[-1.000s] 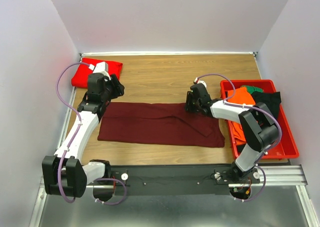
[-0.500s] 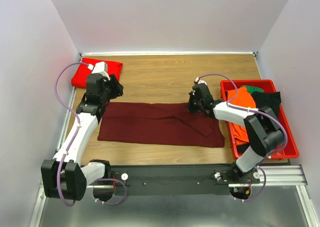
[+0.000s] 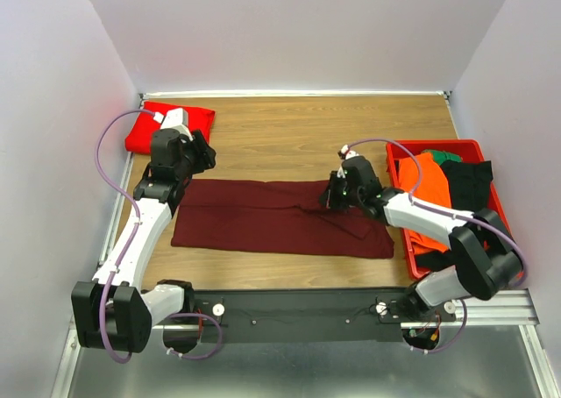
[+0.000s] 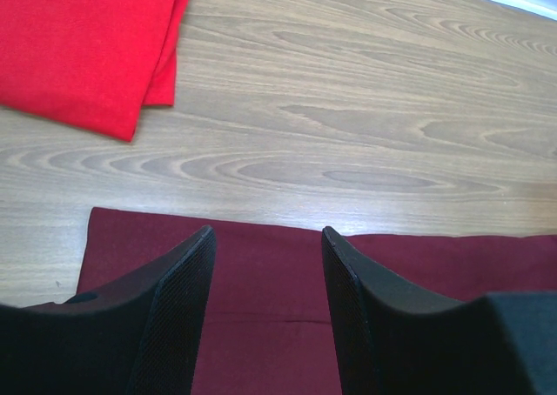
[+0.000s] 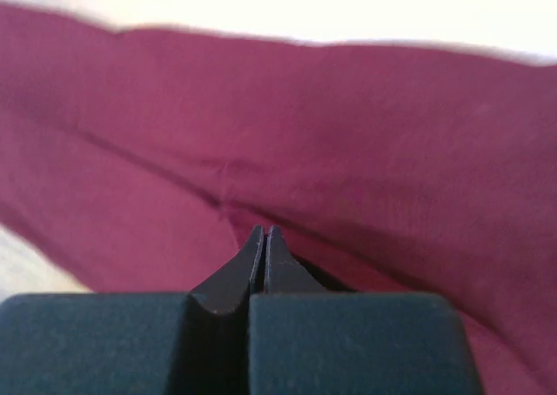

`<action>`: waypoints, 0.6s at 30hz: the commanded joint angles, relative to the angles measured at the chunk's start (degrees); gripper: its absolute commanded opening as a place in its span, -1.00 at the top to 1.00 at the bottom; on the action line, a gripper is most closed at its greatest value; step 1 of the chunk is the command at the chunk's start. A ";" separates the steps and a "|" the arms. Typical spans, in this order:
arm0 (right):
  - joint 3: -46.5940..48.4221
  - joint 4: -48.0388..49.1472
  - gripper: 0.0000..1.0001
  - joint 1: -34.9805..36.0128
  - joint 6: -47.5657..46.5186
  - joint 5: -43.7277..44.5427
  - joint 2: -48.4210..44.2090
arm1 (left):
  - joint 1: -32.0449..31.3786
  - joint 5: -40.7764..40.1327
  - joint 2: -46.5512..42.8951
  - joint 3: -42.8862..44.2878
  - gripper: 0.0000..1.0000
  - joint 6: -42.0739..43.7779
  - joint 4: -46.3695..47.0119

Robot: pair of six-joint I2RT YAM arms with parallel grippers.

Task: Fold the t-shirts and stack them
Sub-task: Fold the tshirt

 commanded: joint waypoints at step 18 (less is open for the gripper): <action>-3.65 1.37 0.72 13.74 8.22 9.08 -0.05 | 0.07 -0.21 -1.06 -0.51 -0.20 1.04 -0.84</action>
